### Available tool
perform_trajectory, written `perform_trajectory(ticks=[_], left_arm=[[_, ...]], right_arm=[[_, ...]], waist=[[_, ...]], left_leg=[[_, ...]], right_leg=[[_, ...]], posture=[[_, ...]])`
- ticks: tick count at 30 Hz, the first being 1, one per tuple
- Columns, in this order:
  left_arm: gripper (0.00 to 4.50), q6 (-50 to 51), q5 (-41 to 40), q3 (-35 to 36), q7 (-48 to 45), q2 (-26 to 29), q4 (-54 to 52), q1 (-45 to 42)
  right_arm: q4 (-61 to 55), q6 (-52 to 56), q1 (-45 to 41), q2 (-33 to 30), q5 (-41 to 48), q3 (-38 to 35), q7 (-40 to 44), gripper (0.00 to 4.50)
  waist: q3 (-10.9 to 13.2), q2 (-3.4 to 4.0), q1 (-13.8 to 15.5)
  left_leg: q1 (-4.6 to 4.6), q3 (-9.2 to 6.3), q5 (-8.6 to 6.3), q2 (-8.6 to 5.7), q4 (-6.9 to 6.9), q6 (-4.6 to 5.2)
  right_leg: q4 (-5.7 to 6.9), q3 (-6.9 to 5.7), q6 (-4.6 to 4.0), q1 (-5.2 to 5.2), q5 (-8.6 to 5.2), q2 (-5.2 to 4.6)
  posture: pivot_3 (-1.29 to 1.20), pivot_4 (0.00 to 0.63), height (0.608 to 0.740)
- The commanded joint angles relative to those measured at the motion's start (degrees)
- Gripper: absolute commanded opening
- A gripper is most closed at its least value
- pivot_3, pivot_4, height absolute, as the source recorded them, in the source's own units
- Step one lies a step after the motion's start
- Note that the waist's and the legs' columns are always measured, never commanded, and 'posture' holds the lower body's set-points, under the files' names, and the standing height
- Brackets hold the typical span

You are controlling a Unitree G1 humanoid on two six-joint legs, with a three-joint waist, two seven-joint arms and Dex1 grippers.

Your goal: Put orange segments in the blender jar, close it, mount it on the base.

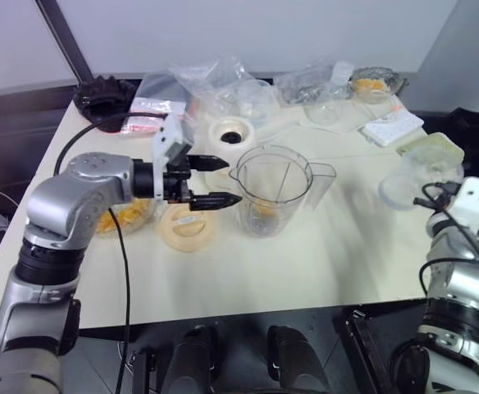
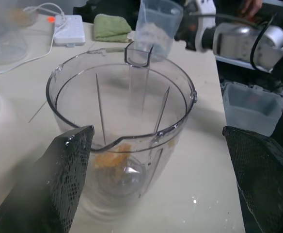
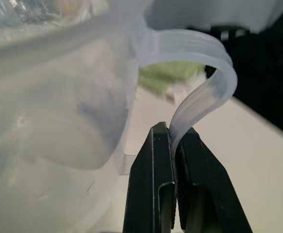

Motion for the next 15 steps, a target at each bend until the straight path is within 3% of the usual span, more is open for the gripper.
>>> perform_trajectory(ticks=[1, 15], left_arm=[[4.43, 0.54, -1.29, 1.75, 0.46, 0.89, -2.72, 0.35], [4.43, 1.69, -1.13, 1.6, 2.15, 1.08, -4.09, 1.95]], right_arm=[[2.57, -4.89, -1.19, -1.74, -0.33, 0.41, -1.4, 0.02], [12.7, -9.5, -3.15, -1.85, -0.23, 4.14, -6.61, 0.02]], waist=[[0.0, 0.0, 0.05], [0.0, -0.01, 0.02]], left_leg=[[0.0, 0.01, 0.0, 0.0, 0.0, 0.0], [0.05, 0.02, 0.0, 0.0, -0.02, 0.0]], right_leg=[[-0.01, 0.01, 0.01, 0.0, 0.01, 0.0], [-0.02, 0.06, -0.06, 0.03, -0.03, 0.02]], posture=[[0.0, 0.15, 0.74], [0.0, 0.15, 0.74]])
